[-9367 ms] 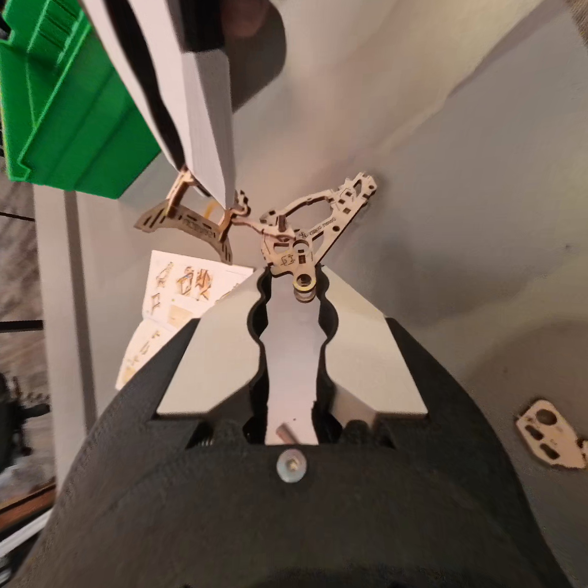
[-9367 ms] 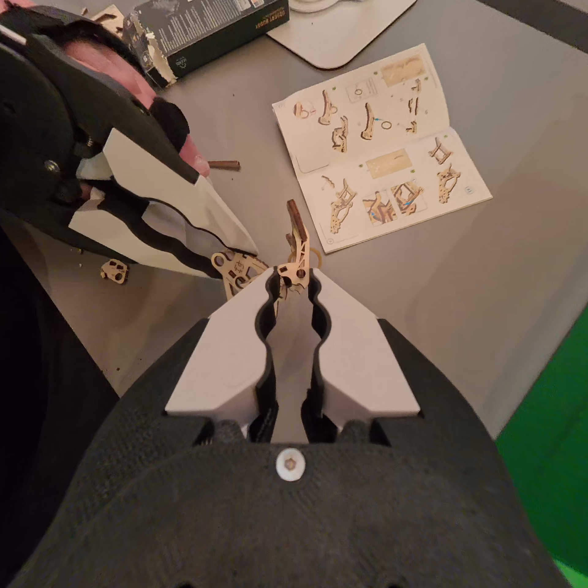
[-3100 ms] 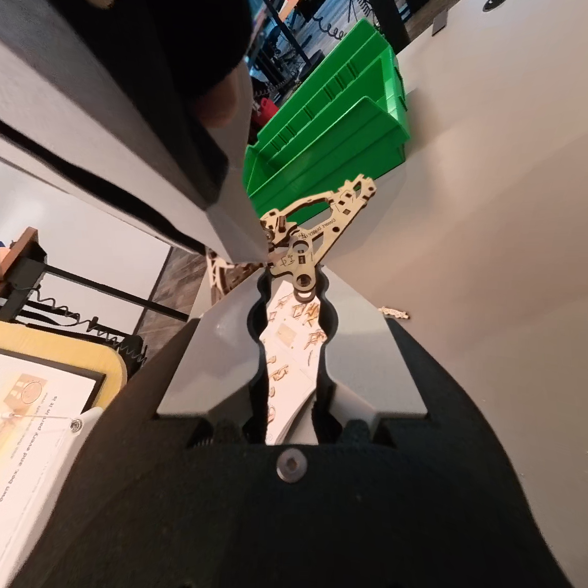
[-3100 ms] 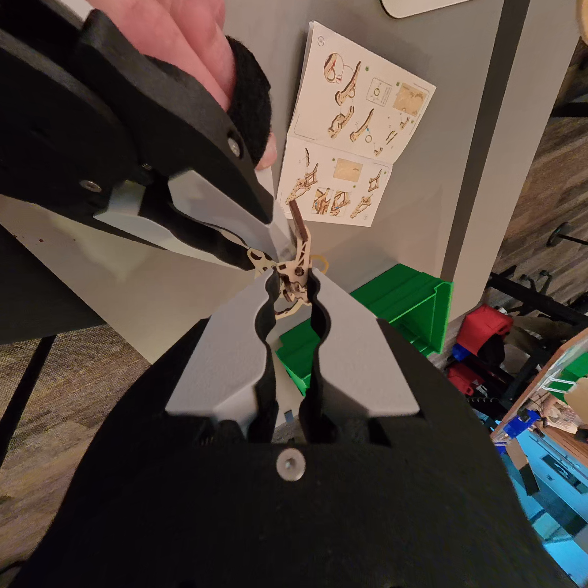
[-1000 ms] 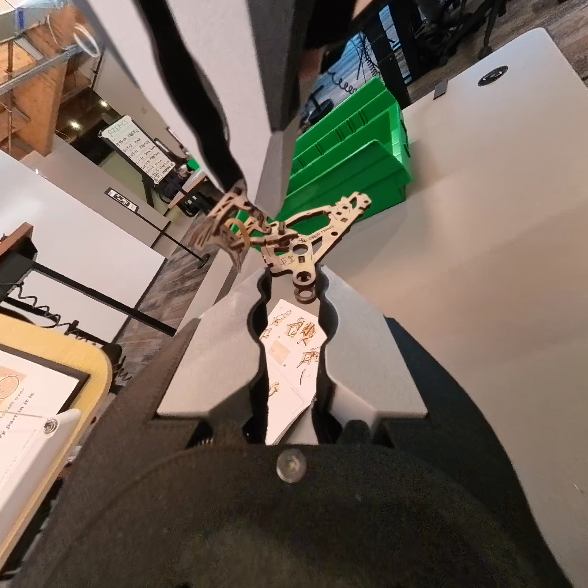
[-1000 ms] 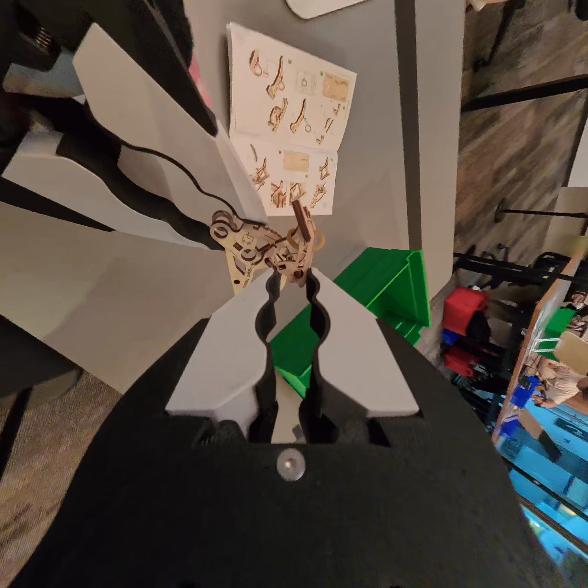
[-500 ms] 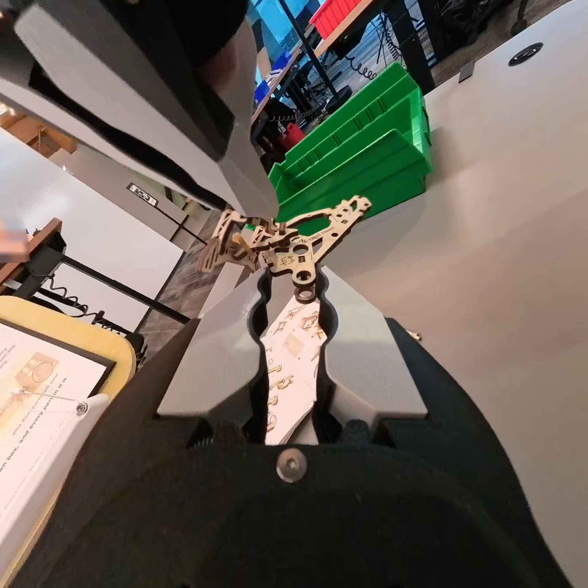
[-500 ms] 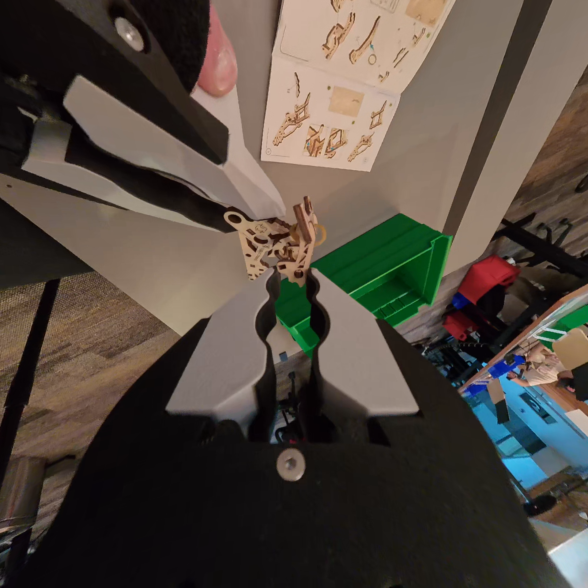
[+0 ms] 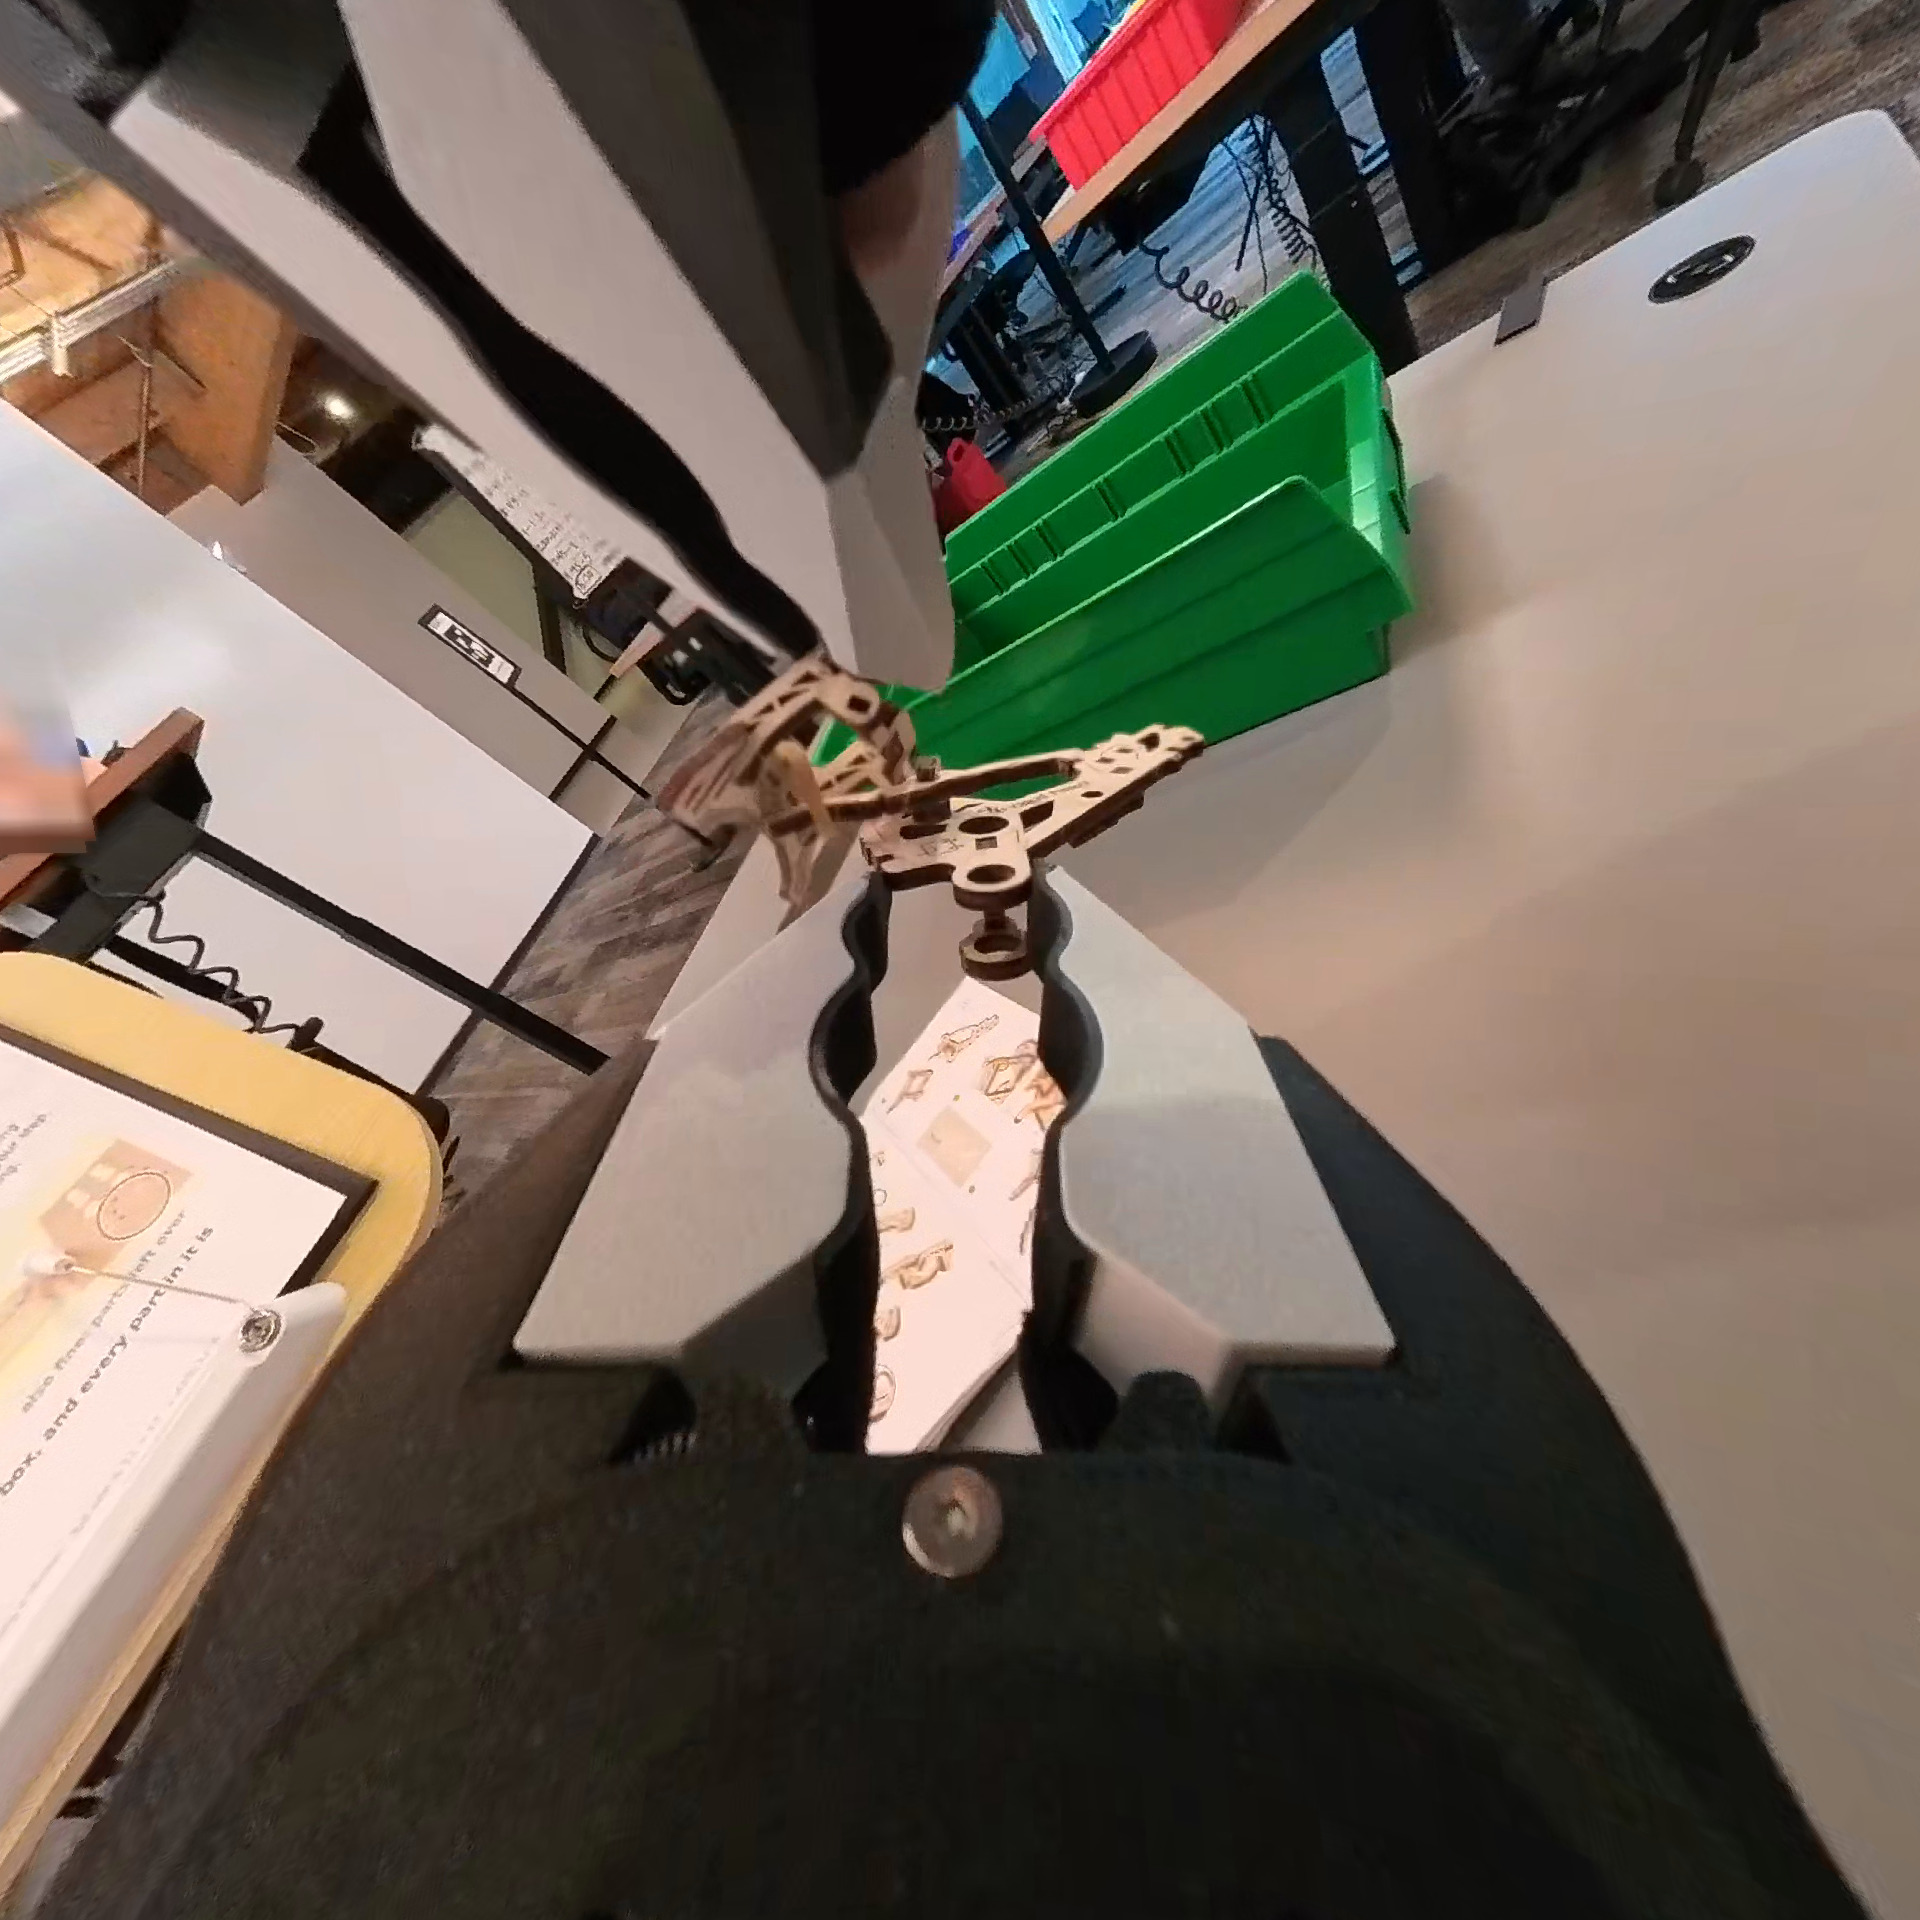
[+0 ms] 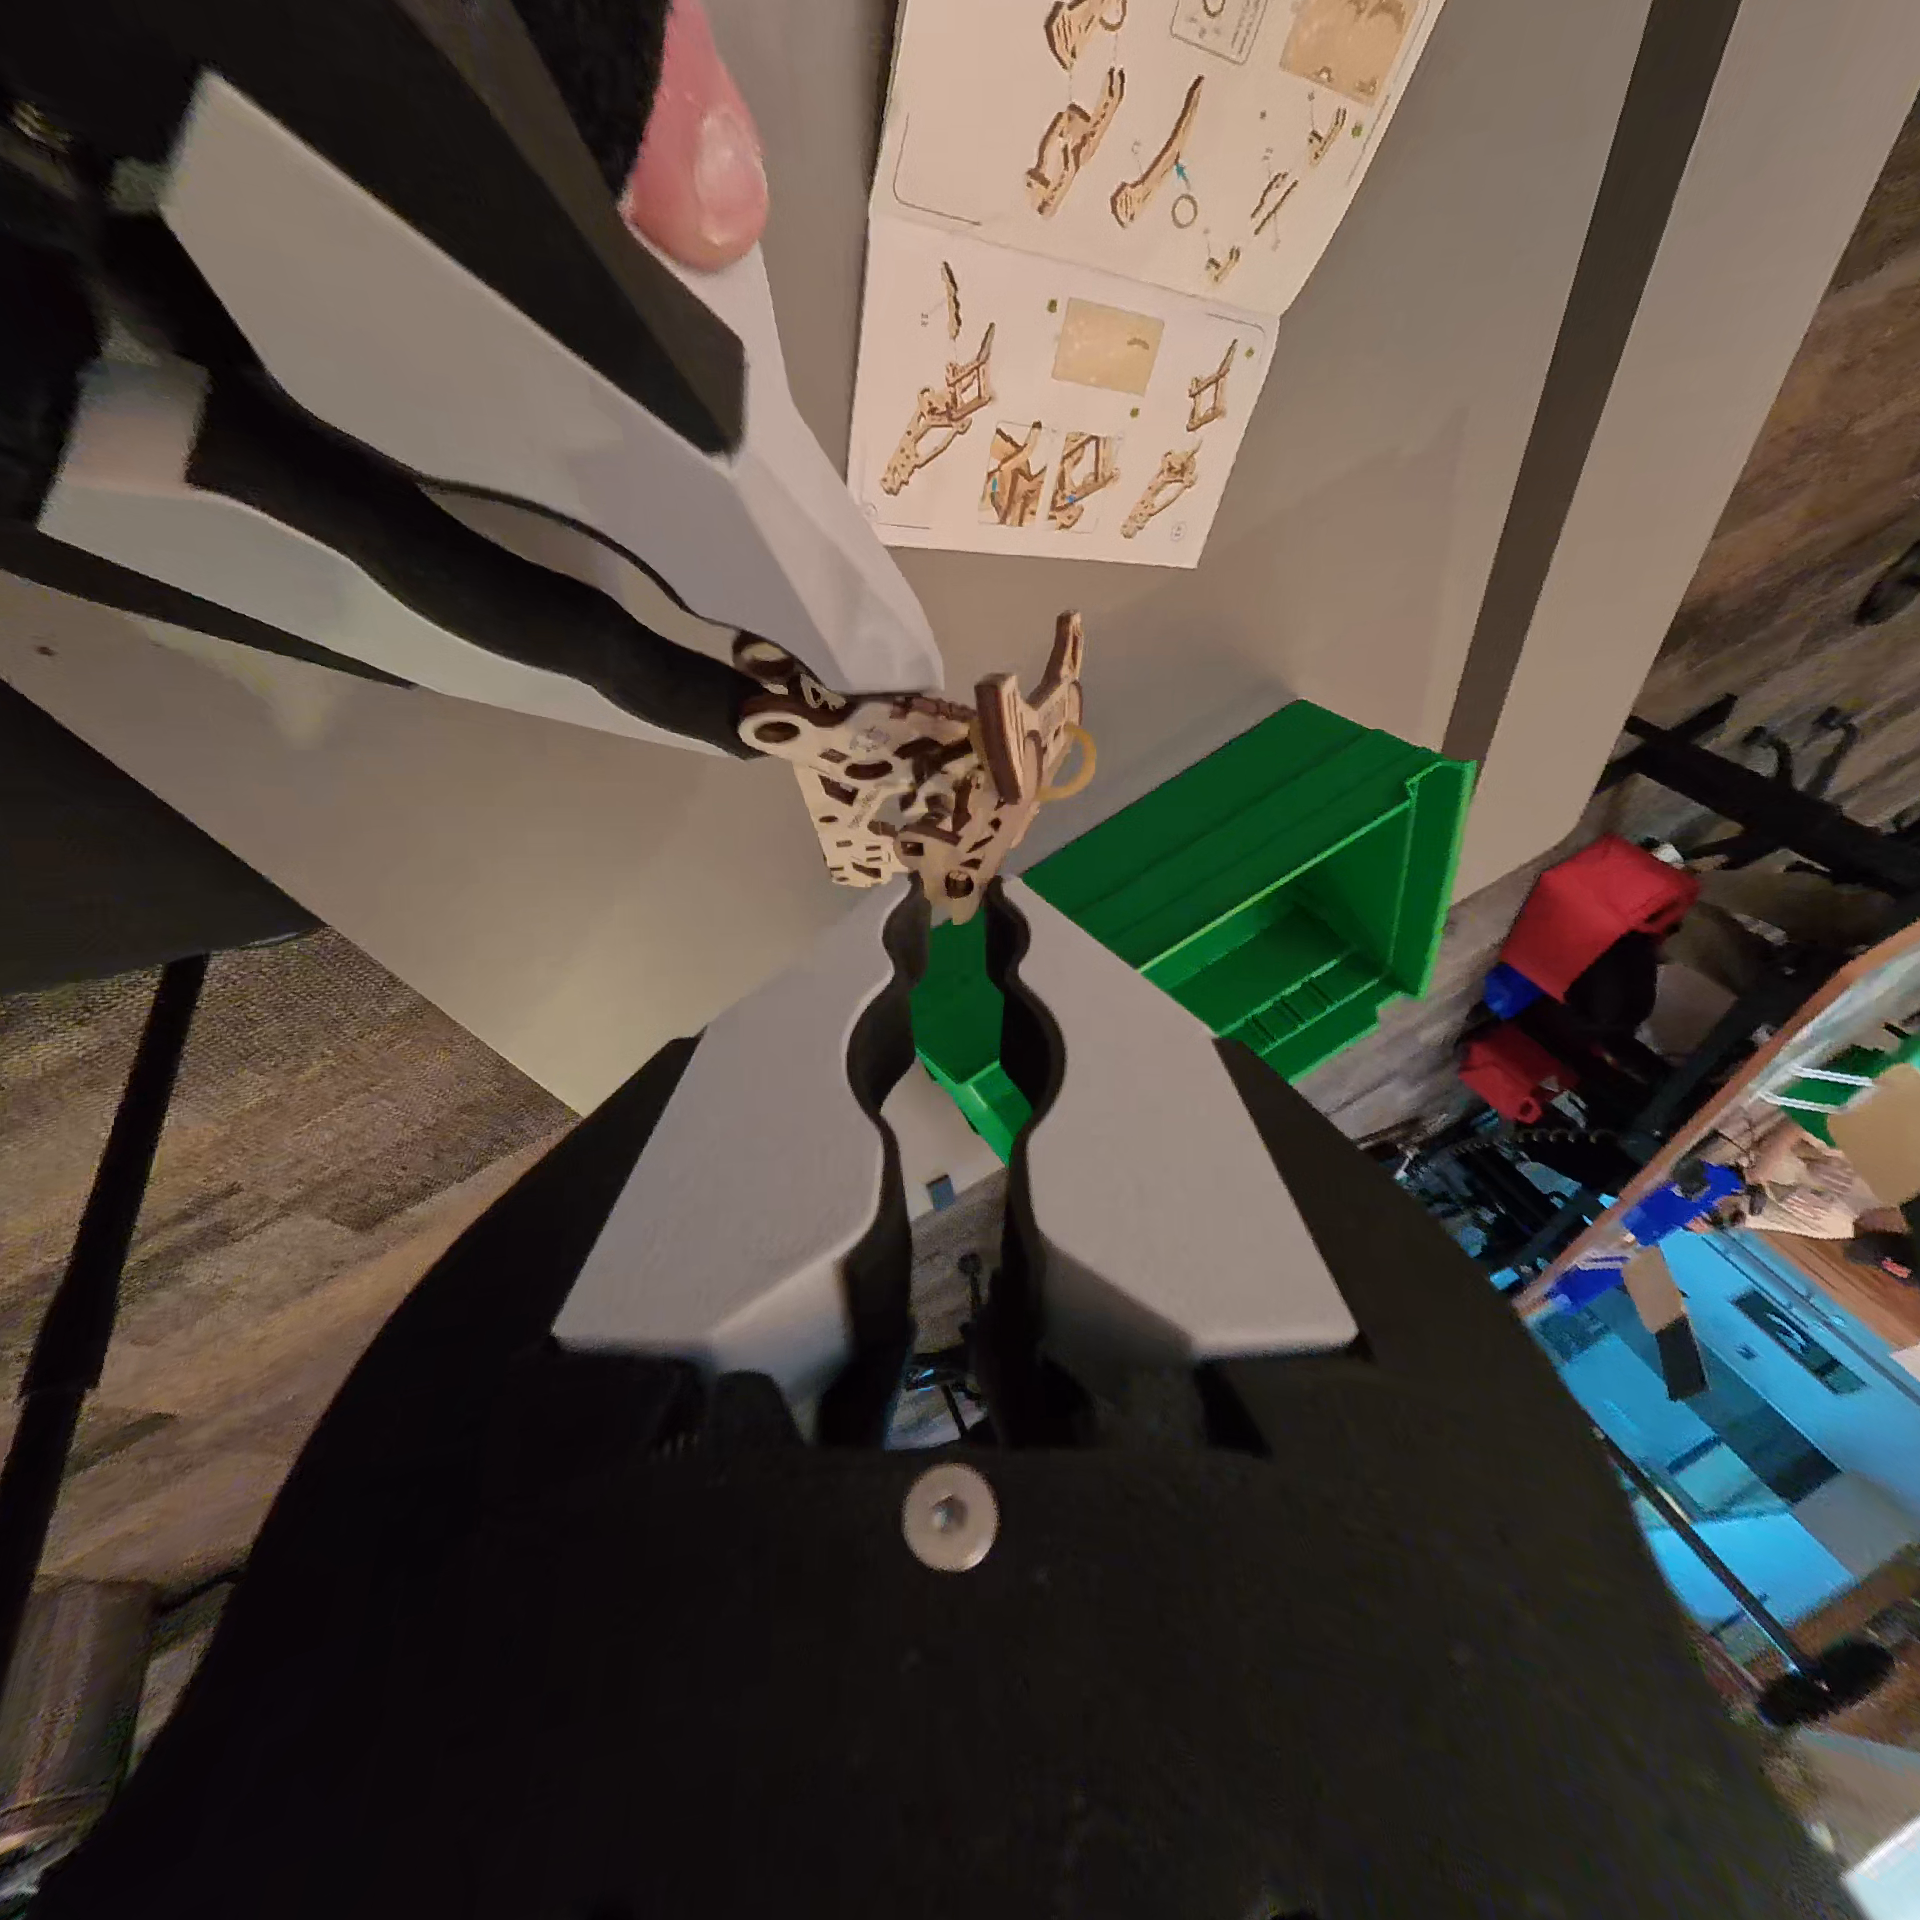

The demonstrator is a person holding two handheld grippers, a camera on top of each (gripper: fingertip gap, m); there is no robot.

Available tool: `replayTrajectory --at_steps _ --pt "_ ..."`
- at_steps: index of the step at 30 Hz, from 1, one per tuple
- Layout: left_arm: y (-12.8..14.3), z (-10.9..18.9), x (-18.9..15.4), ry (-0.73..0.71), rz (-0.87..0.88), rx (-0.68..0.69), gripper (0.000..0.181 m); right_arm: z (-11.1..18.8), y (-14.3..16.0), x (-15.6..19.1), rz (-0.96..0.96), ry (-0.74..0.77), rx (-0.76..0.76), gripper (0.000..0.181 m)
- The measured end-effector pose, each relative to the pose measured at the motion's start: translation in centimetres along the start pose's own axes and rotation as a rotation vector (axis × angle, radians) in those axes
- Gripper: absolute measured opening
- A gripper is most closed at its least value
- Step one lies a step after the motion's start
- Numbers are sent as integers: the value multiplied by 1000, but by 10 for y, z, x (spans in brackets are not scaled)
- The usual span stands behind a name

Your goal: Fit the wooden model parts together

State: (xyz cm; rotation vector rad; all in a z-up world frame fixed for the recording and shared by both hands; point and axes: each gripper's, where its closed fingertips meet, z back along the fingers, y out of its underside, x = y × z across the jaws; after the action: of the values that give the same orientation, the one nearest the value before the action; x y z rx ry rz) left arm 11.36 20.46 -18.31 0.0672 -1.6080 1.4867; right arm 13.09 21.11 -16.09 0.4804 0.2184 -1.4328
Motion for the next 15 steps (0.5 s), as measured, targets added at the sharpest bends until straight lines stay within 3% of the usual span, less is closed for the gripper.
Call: replayTrajectory --at_steps 15 --pt "-2 -1 -3 12 -14 -22 24 -4 11 4 -111 -16 -164 24"
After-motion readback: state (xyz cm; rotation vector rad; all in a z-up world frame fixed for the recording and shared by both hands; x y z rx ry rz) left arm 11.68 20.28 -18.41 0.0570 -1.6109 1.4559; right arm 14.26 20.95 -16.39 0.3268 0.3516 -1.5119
